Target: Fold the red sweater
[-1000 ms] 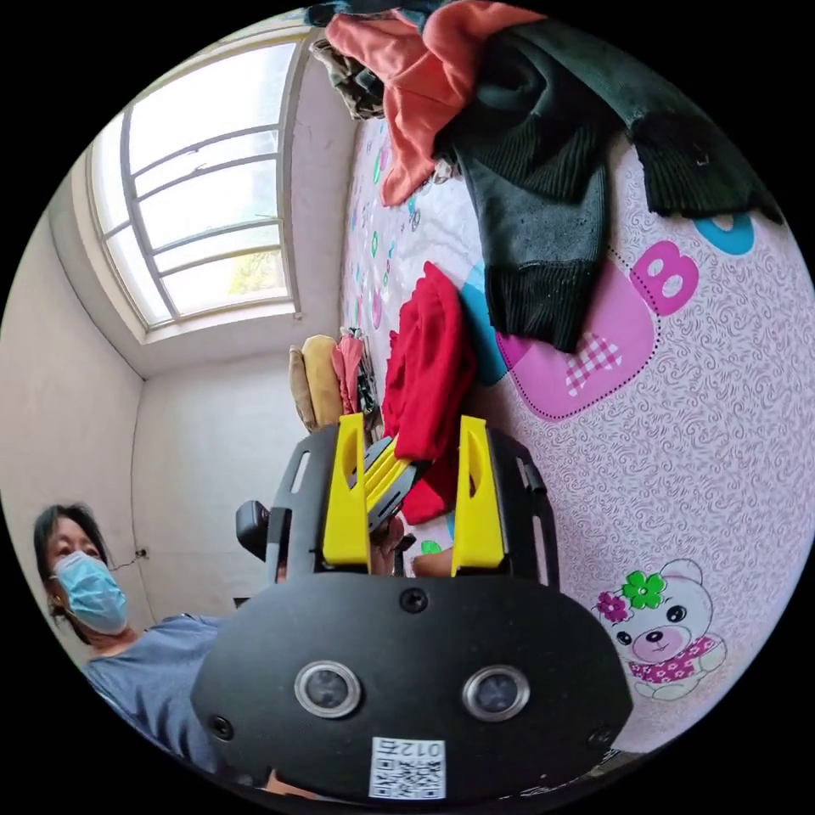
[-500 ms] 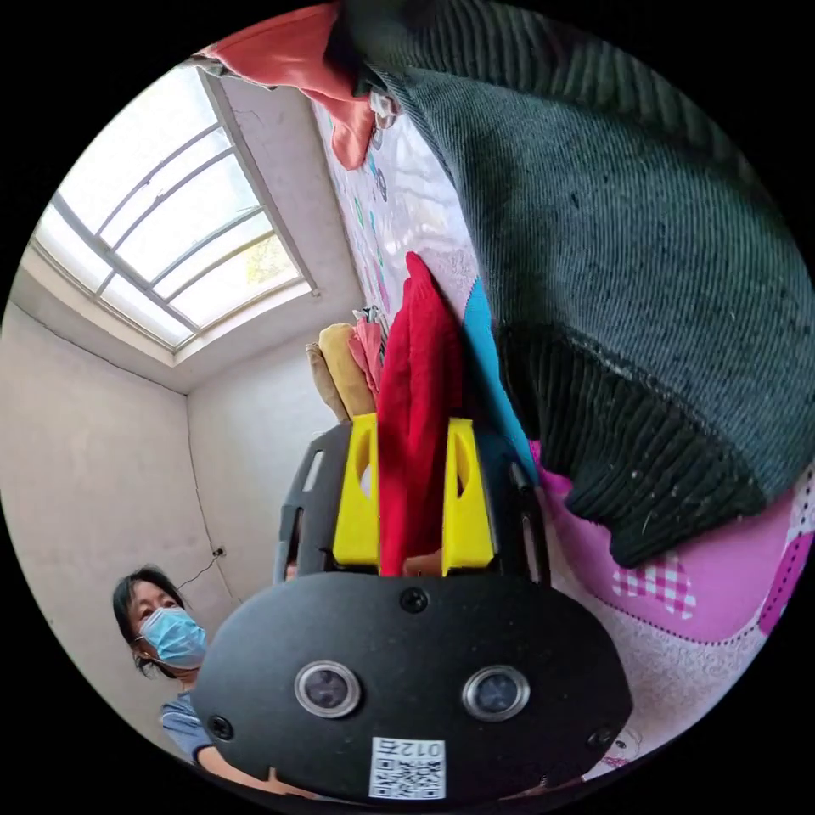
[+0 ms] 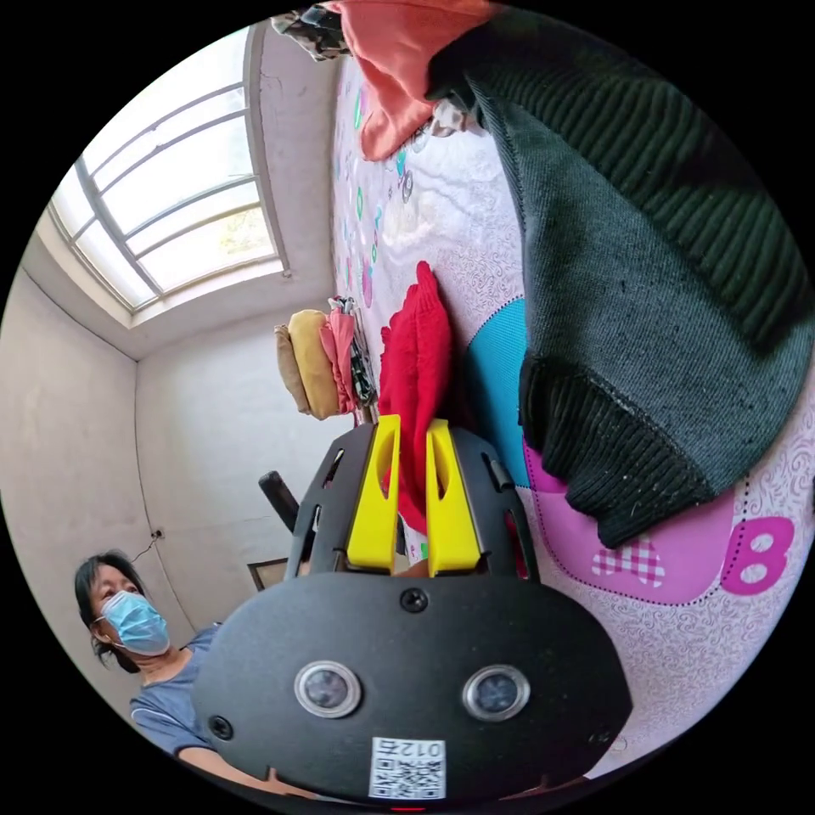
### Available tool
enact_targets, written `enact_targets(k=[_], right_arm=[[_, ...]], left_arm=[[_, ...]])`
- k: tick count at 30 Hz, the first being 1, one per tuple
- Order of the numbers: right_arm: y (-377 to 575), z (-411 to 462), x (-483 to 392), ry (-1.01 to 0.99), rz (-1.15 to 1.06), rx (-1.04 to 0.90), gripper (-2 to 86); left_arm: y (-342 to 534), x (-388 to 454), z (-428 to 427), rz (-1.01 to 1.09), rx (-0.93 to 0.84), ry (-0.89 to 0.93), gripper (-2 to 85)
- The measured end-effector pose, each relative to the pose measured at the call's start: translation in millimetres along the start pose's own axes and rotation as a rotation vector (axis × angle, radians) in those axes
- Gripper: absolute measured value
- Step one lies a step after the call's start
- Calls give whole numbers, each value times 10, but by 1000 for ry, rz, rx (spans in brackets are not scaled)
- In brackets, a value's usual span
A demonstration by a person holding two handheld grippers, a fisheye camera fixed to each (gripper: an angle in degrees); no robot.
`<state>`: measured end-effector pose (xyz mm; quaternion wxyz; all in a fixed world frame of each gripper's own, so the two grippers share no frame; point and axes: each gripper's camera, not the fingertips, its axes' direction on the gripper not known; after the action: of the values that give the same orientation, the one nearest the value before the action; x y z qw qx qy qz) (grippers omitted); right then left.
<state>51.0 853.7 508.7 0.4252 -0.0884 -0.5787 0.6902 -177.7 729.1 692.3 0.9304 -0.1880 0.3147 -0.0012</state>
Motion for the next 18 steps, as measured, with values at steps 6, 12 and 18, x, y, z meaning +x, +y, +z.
enact_targets(k=[6,12,18], right_arm=[[140,659,-737,112,-146,-10,3],[384,1743,-1692,240,-288,-51,4],[1073,3893,-2690,508,-549,-229,12]], left_arm=[[-117,-261,340,14,-111,-21,3],[280,-694,-412,-54,-24,70,3],[1273,-1407,-1035,-240,34,151,2]])
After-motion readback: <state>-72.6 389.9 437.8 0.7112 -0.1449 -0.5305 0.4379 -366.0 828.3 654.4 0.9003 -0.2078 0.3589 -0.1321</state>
